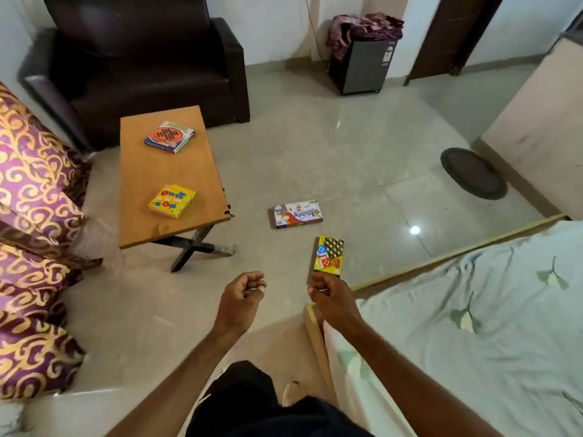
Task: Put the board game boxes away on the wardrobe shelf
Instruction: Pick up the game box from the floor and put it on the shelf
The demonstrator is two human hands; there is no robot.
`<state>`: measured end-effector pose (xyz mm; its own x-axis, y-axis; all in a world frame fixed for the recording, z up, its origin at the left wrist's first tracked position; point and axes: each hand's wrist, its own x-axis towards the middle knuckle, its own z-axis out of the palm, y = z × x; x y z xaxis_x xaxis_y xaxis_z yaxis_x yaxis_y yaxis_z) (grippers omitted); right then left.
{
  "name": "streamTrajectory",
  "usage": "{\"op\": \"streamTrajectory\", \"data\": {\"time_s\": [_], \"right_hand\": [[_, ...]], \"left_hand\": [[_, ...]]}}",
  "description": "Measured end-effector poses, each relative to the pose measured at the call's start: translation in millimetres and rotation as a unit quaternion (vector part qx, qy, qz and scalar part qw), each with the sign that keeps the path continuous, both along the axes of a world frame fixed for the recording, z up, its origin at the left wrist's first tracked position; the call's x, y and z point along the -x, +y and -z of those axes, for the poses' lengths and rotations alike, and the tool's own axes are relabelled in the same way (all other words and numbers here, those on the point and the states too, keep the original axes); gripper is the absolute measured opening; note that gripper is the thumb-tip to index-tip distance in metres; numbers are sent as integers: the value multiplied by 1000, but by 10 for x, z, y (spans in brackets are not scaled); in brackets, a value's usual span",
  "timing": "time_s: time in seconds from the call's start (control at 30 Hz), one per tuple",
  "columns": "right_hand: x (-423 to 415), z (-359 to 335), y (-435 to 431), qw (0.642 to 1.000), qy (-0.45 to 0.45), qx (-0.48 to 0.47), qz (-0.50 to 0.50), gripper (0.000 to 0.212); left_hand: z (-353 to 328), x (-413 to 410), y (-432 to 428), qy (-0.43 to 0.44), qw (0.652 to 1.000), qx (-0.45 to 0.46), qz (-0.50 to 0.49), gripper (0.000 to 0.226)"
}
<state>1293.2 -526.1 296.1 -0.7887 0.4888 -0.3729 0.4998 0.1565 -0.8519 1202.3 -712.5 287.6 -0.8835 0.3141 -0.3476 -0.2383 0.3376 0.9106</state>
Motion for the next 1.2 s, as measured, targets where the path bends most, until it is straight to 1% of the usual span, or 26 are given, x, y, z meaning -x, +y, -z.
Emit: {"op": "streamTrajectory", "data": {"time_s": [0.17,0.3,0.4,0.5,0.6,0.7,0.8,0.9,0.97,1.07,1.13,1.2], "right_hand": [[1279,190,587,1000,-10,-1,-15,27],[2257,452,944,1000,-26,11,3,28],[3048,614,1261,998,-41,26,41,28],[3691,660,1536,994,-38,45,91,23],[4257,659,1857,987,-46,69,134,24],[4652,733,2196,979,-42,74,184,24],[5073,986,2590,968,-61,92,227,24],[5509,1671,2961,958,-96,117,243,24],[5783,1805,3100,951,-118,126,257,26],[6175,2340,3422,942,-162,146,255,31],[6335,2803,3585,927,-174,158,291,31],[6510,3462,3694,906,-192,182,331,30]], "left_hand": [[170,1243,465,-13,1000,5,-4,29],[333,2348,823,-15,999,33,31,31],[377,3377,1246,-10,995,62,77,29],[367,4228,1673,-1,990,71,124,21],[395,4956,2181,-4,980,100,170,22],[420,5456,2697,-5,966,117,231,20],[619,5948,3246,-9,948,150,282,22],[1067,6475,3841,-19,918,207,339,22],[1371,6721,4142,-20,893,247,376,23],[2151,7088,4658,-27,849,305,430,23],[2698,7261,4923,-38,821,334,462,21],[3395,7405,5162,-39,798,355,485,26]]}}
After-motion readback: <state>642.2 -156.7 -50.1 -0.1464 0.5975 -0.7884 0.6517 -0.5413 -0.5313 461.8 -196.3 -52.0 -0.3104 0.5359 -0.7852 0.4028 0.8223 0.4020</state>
